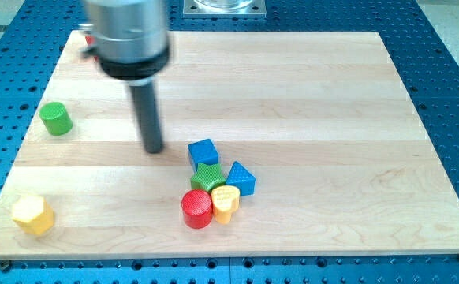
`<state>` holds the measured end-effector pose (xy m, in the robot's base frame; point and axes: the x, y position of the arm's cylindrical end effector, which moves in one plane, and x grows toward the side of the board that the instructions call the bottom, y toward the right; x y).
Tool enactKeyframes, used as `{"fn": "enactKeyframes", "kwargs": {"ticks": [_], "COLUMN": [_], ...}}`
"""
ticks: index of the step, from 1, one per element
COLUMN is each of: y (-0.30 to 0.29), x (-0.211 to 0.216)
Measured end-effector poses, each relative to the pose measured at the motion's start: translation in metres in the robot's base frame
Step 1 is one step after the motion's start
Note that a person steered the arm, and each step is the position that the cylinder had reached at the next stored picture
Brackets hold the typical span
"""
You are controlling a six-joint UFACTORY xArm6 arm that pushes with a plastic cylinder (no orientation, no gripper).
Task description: Move the green circle into the blue cube
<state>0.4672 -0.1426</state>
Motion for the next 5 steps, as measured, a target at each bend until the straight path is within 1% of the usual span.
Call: {"fn": "enactKeyframes", "kwargs": {"ticks": [1, 2, 3, 5], "y": [-0.090, -0.161, -0.159, -0.107], "x": [0.007, 0.009, -0.010, -0.063]}}
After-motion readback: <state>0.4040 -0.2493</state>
